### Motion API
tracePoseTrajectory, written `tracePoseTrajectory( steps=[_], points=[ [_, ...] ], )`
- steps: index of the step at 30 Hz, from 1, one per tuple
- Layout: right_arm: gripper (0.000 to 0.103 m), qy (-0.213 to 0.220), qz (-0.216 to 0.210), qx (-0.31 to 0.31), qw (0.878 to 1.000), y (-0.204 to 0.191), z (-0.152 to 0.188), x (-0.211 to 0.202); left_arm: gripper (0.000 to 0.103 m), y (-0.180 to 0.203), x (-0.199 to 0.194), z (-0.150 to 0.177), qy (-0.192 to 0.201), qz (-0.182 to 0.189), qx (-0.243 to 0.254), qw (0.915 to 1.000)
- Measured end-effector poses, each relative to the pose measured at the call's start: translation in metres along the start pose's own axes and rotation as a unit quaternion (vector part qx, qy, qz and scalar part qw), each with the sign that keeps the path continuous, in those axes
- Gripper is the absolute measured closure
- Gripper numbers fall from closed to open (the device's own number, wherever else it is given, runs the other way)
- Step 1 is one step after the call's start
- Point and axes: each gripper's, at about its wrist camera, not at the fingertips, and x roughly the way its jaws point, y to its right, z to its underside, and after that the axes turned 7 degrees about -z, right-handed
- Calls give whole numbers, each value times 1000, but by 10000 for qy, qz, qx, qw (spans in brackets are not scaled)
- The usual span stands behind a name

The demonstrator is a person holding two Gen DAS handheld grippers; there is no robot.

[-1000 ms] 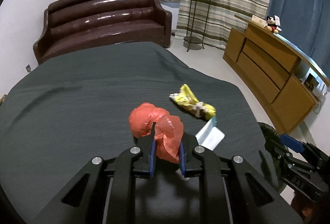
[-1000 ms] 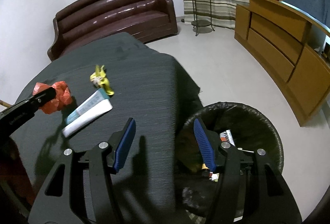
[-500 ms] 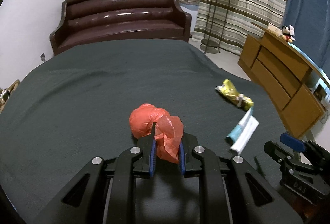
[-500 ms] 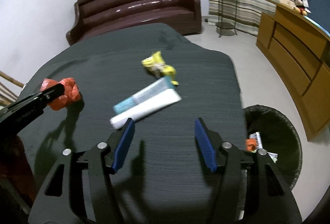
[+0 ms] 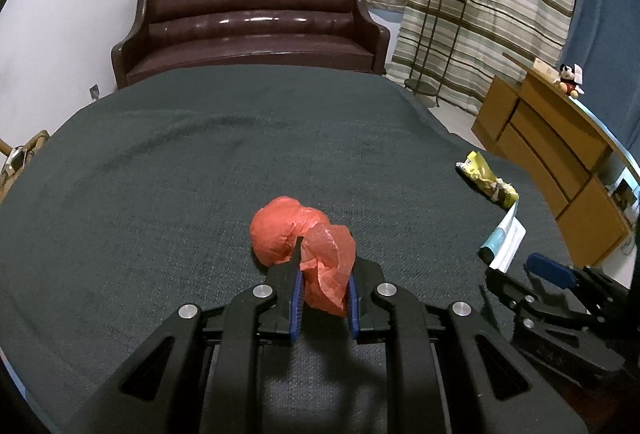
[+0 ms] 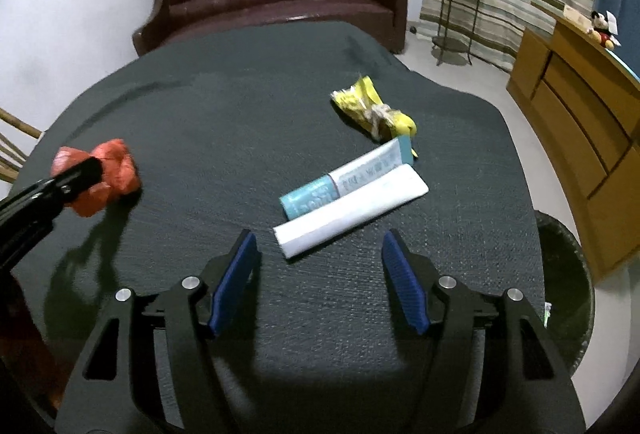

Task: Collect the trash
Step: 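Hold the red bag up with the left tool while the right tool approaches the white tube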

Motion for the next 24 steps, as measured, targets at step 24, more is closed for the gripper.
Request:
tracePoseTrajectory(
  steps=[24],
  points=[
    [39, 92, 420, 418, 9982, 49, 13, -24, 85, -1, 1, 7, -68, 219, 59, 9997]
  ],
)
